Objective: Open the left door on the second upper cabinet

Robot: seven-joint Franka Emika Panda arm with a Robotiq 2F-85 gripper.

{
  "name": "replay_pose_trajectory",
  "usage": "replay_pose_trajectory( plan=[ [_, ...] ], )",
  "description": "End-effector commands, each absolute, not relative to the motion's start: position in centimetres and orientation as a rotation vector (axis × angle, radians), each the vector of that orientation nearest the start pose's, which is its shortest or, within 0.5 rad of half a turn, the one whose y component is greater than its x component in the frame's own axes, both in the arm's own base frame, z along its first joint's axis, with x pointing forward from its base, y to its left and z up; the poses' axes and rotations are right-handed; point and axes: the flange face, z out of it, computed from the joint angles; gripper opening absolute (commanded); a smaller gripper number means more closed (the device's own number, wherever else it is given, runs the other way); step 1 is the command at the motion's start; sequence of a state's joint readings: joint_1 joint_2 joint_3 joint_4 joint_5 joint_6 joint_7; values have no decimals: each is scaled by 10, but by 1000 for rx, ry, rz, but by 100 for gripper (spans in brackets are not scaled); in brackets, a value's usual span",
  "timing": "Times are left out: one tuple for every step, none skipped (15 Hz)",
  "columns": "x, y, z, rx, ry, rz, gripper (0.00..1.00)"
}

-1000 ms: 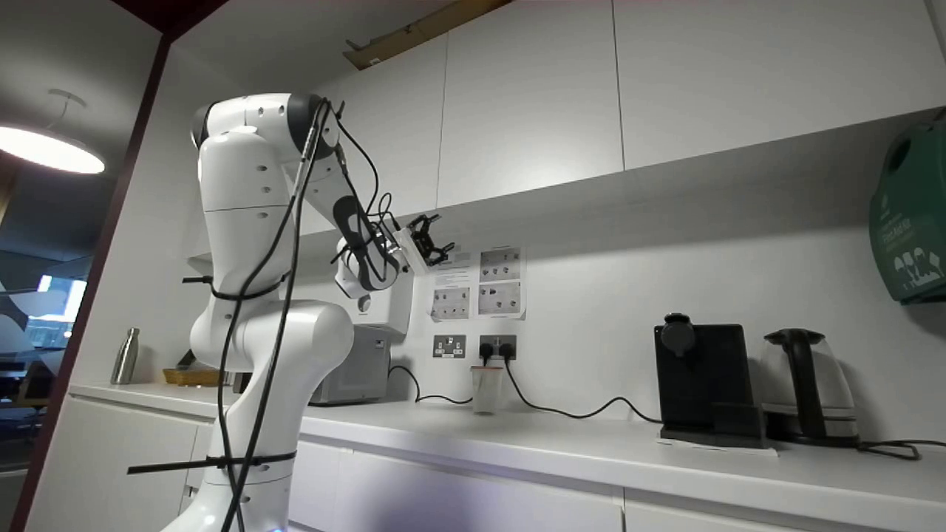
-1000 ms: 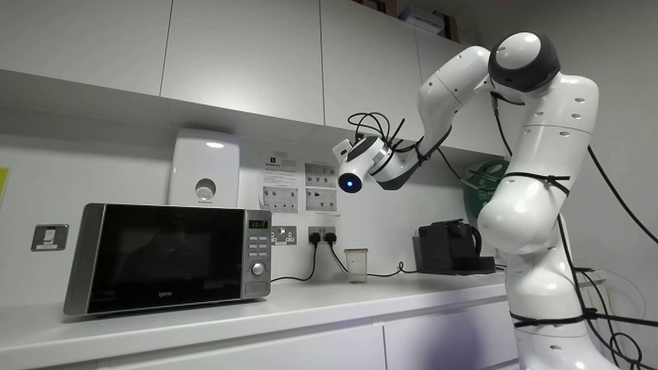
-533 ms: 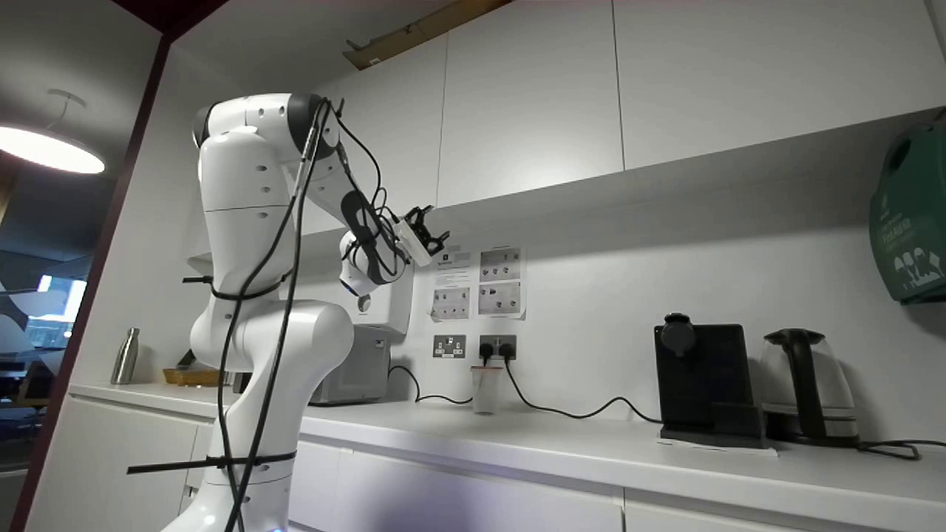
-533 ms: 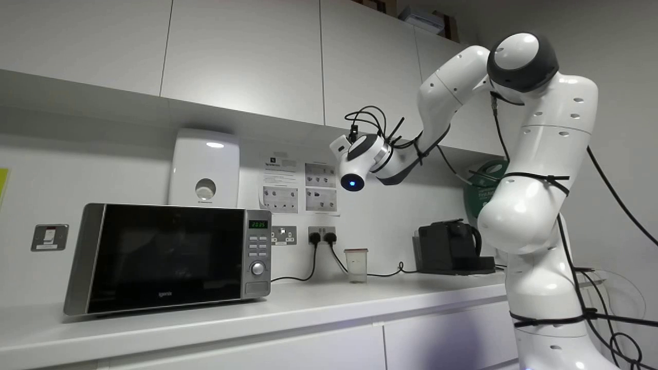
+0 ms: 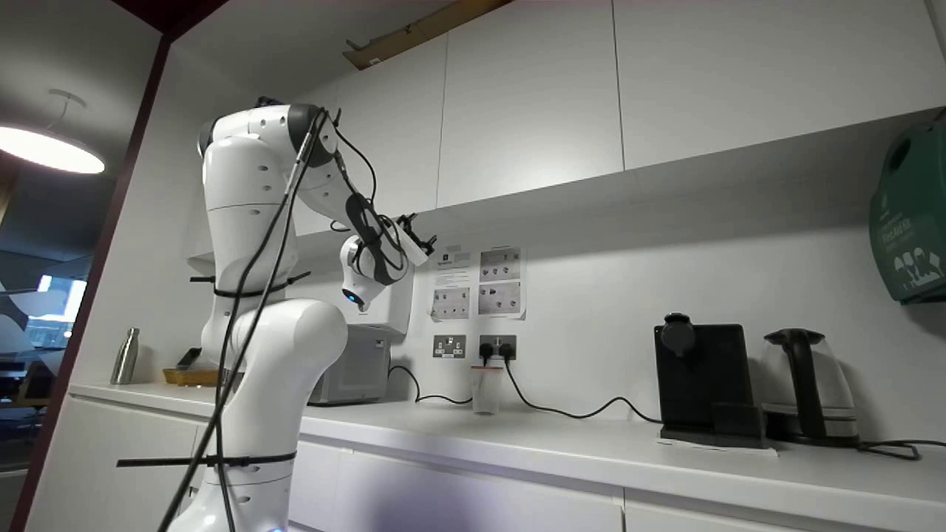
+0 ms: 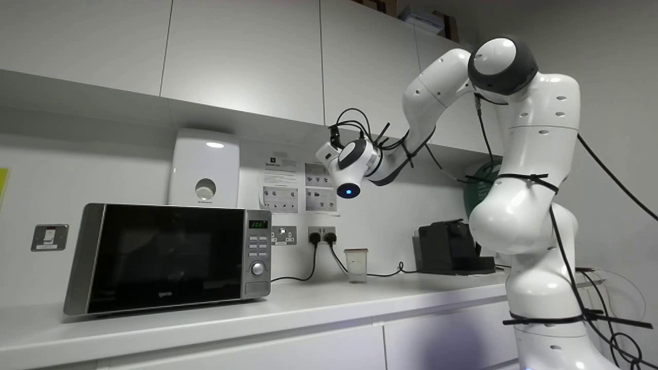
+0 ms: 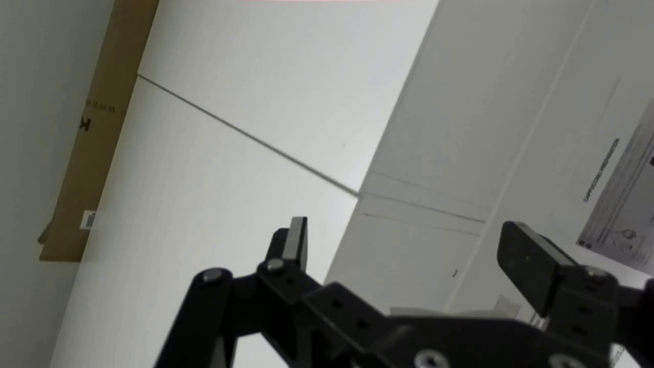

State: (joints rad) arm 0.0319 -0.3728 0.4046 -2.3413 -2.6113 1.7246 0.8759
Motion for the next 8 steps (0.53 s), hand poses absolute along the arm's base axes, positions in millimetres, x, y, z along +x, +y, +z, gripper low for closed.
replay_pose_trajectory(
  plan=[
    [452, 212, 618, 475, 529, 1119, 100],
    [453, 217, 620, 463, 528, 1144, 100],
    [455, 218, 621, 464, 526, 1182, 100],
    [458, 220, 626, 462, 514, 1218, 100],
    [461, 217, 628, 461, 499, 1242, 100],
    [466, 212, 632, 459, 480, 1263, 100],
    [471, 207, 636, 463, 460, 1283, 100],
    [476, 199, 640, 465, 437, 1299, 100]
  ],
)
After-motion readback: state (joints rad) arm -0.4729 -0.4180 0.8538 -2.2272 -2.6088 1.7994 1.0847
